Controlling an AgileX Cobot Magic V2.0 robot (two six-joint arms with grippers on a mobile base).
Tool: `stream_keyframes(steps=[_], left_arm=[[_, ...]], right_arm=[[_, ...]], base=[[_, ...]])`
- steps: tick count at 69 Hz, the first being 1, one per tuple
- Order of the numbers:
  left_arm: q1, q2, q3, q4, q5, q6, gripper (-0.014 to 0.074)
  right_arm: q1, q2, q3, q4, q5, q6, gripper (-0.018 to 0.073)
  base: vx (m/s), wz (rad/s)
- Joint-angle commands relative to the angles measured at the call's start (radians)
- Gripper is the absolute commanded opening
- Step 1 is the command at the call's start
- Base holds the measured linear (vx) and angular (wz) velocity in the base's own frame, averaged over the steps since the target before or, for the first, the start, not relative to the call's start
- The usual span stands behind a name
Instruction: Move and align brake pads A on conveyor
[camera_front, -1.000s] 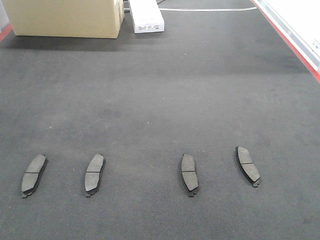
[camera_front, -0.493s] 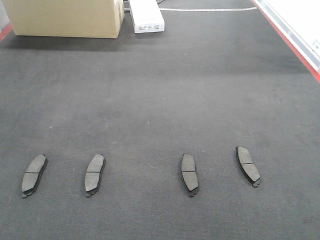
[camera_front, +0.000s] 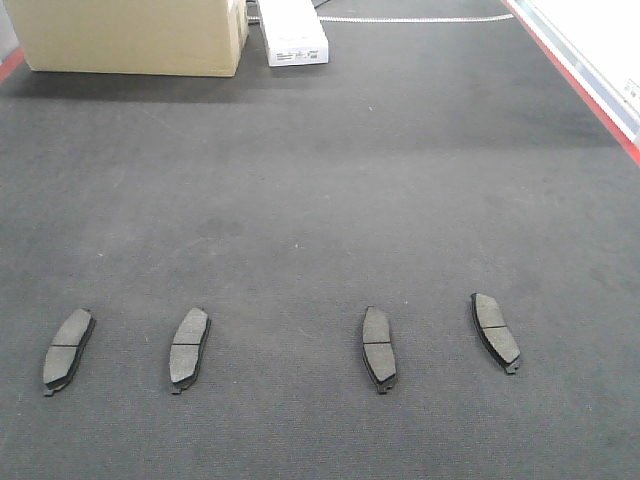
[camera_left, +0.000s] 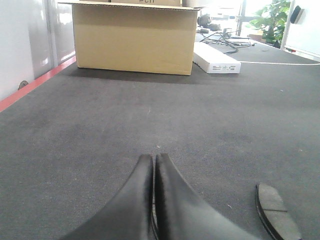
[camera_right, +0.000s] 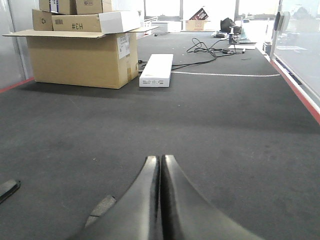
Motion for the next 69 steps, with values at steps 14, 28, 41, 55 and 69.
stream_keyframes(steps=[14,28,41,55,69], left_arm=[[0.0,-0.016,0.024,0.004,-0.078,0.001,-0.0007],[0.0,-0.016,0.024,0.004,-0.078,0.001,-0.0007],[0.0,-0.016,0.024,0.004,-0.078,0.001,-0.0007],[0.0,-0.016,0.024,0.004,-0.078,0.001,-0.0007],[0.0,-0.016,0.024,0.004,-0.078,0.001,-0.0007]], right_arm=[[-0.006,0.015,-0.023,0.005,-0.068,0.001,-0.001],[-0.006,0.015,-0.023,0.005,-0.068,0.001,-0.001],[-0.006,0.015,-0.023,0.005,-0.068,0.001,-0.001],[-0.006,0.015,-0.023,0.005,-0.068,0.001,-0.001],[-0.027,0.003,0.08,-0.109,-0.245,-0.046,-0.001]], base=[[0.0,0.0],[0.0,0.0],[0.0,0.0],[0.0,0.0],[0.0,0.0]])
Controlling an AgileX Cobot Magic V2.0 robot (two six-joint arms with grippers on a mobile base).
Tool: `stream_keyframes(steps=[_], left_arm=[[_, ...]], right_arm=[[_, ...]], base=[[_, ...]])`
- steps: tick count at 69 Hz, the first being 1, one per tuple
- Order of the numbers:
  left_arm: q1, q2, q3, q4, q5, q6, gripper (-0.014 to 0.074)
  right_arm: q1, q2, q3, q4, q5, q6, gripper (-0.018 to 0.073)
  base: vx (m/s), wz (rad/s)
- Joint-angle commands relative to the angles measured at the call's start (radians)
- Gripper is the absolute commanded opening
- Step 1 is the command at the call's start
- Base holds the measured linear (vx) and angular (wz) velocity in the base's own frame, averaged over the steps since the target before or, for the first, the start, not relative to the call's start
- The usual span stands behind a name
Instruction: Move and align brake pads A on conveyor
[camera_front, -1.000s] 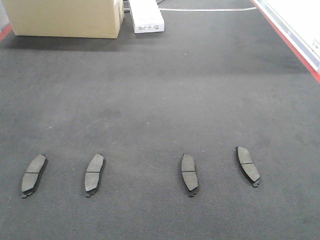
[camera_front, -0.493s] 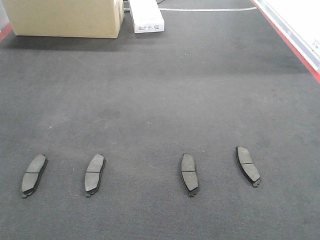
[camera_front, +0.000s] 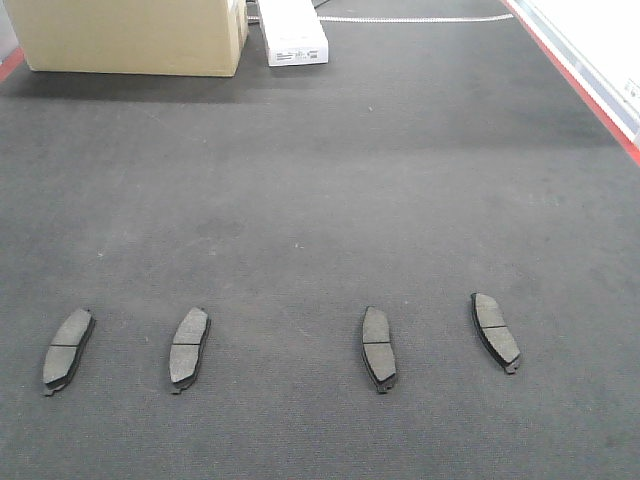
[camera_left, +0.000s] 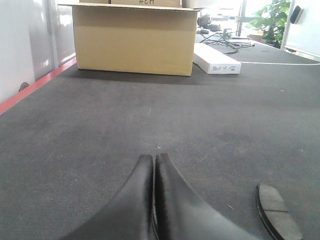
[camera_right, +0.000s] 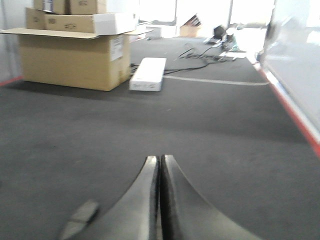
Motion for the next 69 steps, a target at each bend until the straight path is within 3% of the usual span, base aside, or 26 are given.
stream_keyframes(steps=[1,13,24,28,69], left_arm=[[0.0,-0.016,0.024,0.0,-0.075,0.001,-0.0007],[0.0,-0.016,0.024,0.0,-0.075,0.001,-0.0006],[0.0,-0.016,0.024,0.0,-0.075,0.001,-0.0006],[0.0,-0.015,0.024,0.0,-0.075,0.001,-0.0006],[0.0,-0.015,0.024,0.0,-0.075,0.001,-0.0006]], right_arm=[[-0.019,0.013,0.051,-0.057,-0.192,-0.016,-0.001],[-0.018,0.013,0.247,-0.163,-0.405,-0.016,-0.001],[-0.018,-0.022,0.407,-0.163,-0.549,-0.014,-0.001],[-0.018,-0.038,0.401,-0.153,-0.488,-0.01,-0.001],[-0.018,-0.037,0.402,-0.135,-0.474,0.032,-0.001]], base=[[0.0,0.0],[0.0,0.0],[0.0,0.0],[0.0,0.0],[0.0,0.0]])
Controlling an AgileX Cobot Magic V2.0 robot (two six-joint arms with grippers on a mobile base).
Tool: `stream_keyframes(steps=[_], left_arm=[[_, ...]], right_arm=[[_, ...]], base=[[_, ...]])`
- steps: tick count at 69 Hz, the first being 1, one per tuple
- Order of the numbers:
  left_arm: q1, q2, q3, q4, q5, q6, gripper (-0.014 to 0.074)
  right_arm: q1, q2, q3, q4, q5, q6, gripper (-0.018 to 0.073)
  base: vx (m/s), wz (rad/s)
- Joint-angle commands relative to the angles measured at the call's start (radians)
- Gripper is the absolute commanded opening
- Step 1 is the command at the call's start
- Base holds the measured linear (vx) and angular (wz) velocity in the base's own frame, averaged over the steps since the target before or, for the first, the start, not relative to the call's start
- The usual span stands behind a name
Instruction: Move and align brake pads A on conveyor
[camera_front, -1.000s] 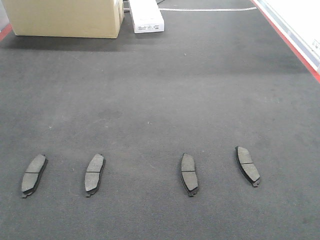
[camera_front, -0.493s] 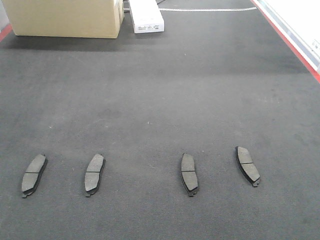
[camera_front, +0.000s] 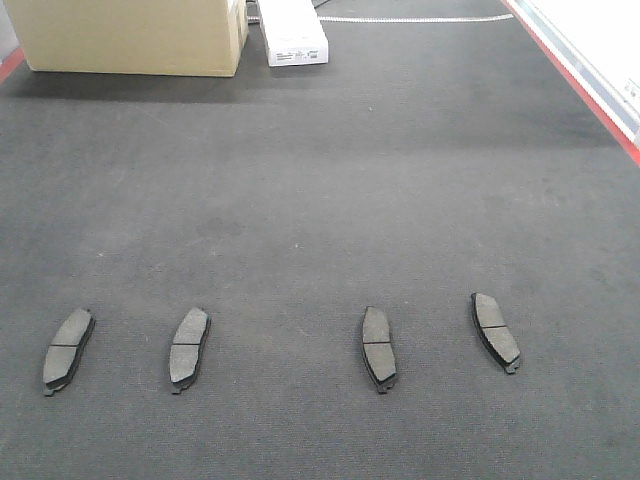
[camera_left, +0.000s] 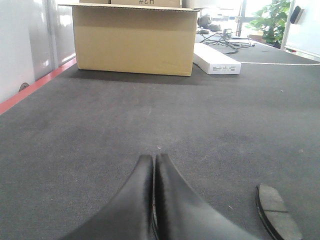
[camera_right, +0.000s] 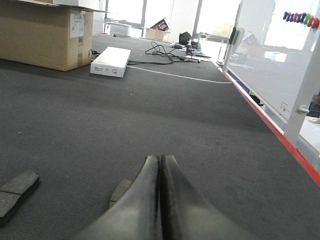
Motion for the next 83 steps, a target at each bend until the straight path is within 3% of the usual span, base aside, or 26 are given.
stream_keyframes(steps=[1,10,22,83], left_arm=[[0.0,-0.015,0.024,0.0,-0.073,0.001,-0.0006],[0.0,-0.015,0.024,0.0,-0.073,0.001,-0.0006],[0.0,-0.015,0.024,0.0,-0.073,0.001,-0.0006],[0.0,-0.015,0.024,0.0,-0.073,0.001,-0.0006]], right_arm=[[-0.007,-0.014,0.006,0.014,-0.073,0.003,-0.001],[-0.007,-0.014,0.006,0.051,-0.073,0.056,-0.001],[-0.007,-0.014,0.006,-0.01,-0.064,0.164,-0.001],[-0.007,-0.014,0.006,-0.01,-0.052,0.164,-0.001]], base=[[0.0,0.0],[0.0,0.0],[0.0,0.0],[0.0,0.0]])
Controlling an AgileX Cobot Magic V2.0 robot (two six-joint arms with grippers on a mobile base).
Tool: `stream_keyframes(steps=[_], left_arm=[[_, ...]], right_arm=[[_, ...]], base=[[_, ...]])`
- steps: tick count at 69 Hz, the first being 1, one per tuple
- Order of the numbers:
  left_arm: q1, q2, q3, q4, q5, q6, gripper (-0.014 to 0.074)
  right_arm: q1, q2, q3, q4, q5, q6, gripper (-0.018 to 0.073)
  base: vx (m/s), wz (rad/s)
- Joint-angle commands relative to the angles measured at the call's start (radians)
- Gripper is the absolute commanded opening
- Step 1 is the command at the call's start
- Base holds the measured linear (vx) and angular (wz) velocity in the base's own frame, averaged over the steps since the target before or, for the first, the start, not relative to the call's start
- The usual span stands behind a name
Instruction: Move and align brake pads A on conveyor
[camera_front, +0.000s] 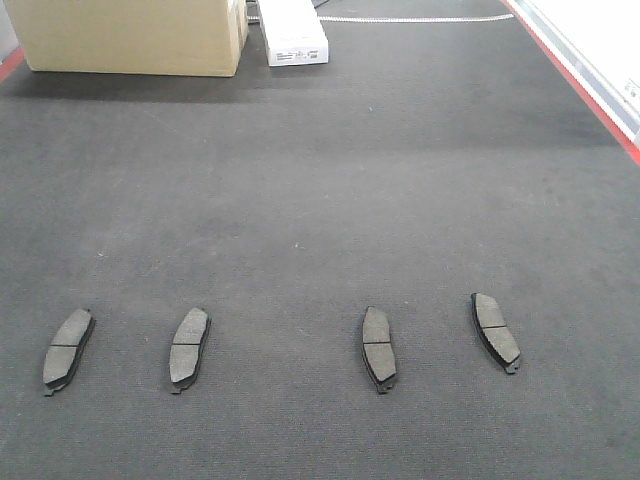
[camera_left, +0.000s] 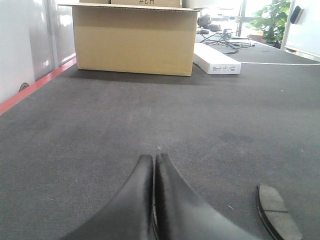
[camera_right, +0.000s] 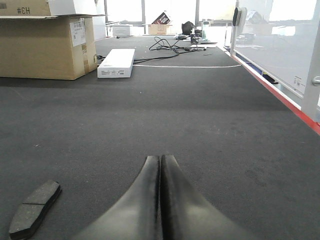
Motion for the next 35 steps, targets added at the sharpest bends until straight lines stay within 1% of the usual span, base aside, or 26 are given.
stream_keyframes(steps=[1,35], left_arm=[[0.0,-0.015,0.024,0.0,-0.073,0.001,-0.0006],[0.0,-0.015,0.024,0.0,-0.073,0.001,-0.0006]], right_arm=[[-0.007,-0.014,0.006,-0.008,-0.072,0.003,-0.001],[-0.007,-0.014,0.006,-0.008,-0.072,0.003,-0.001]], base=[[0.0,0.0],[0.0,0.0]])
